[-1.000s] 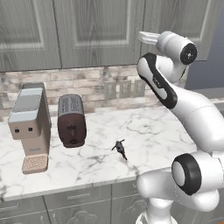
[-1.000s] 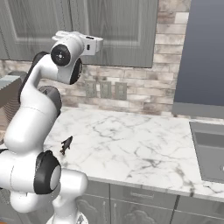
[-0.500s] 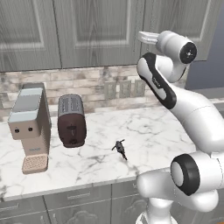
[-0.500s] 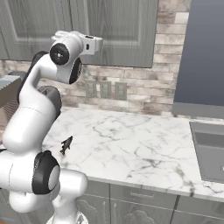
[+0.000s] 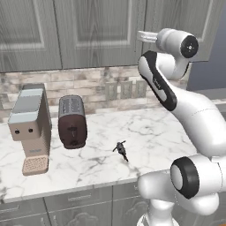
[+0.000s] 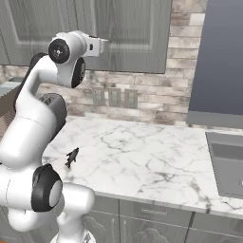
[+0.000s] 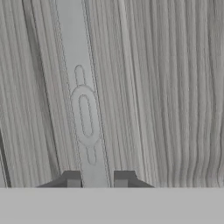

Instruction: Retrieve the tupperware from the cabinet, then place the raw meat into the tupperware to avoid contamination.

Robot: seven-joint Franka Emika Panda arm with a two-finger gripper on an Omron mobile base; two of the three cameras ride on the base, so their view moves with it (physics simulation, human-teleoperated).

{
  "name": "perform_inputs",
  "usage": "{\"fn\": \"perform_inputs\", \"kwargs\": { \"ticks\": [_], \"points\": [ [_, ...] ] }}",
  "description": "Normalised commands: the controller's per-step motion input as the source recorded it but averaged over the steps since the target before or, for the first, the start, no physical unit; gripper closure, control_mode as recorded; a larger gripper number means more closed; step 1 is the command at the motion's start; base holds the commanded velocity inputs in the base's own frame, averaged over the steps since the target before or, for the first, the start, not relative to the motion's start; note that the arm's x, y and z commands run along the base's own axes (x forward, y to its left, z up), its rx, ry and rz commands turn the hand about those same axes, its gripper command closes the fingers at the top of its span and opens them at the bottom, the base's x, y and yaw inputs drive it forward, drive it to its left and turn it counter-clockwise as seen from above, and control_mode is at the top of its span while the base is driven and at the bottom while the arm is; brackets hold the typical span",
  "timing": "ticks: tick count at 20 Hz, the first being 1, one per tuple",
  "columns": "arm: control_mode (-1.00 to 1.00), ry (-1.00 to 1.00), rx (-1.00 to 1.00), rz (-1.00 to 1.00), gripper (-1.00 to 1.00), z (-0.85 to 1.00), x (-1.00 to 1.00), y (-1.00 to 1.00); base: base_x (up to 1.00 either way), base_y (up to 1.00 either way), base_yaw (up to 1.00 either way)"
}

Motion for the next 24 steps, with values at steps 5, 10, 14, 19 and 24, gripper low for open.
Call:
{"fn": "perform_inputs", "kwargs": {
  "ticks": [5,10,14,19,24],
  "points": [
    [-1.0,0.06,0.0,0.0,1.0,0.13,-0.31,-0.33,0.0,0.0,0.0],
    [-1.0,0.04,0.02,0.0,1.0,0.11,-0.38,-0.43,0.0,0.0,0.0],
    [-1.0,0.0,0.03,0.0,1.0,0.01,-0.47,-0.56,0.0,0.0,0.0],
    [-1.0,-0.01,0.06,0.0,1.0,0.0,-0.52,-0.68,0.0,0.0,0.0],
    [-1.0,0.0,0.07,0.0,1.0,0.01,-0.5,-0.71,0.0,0.0,0.0]
  ]
}}
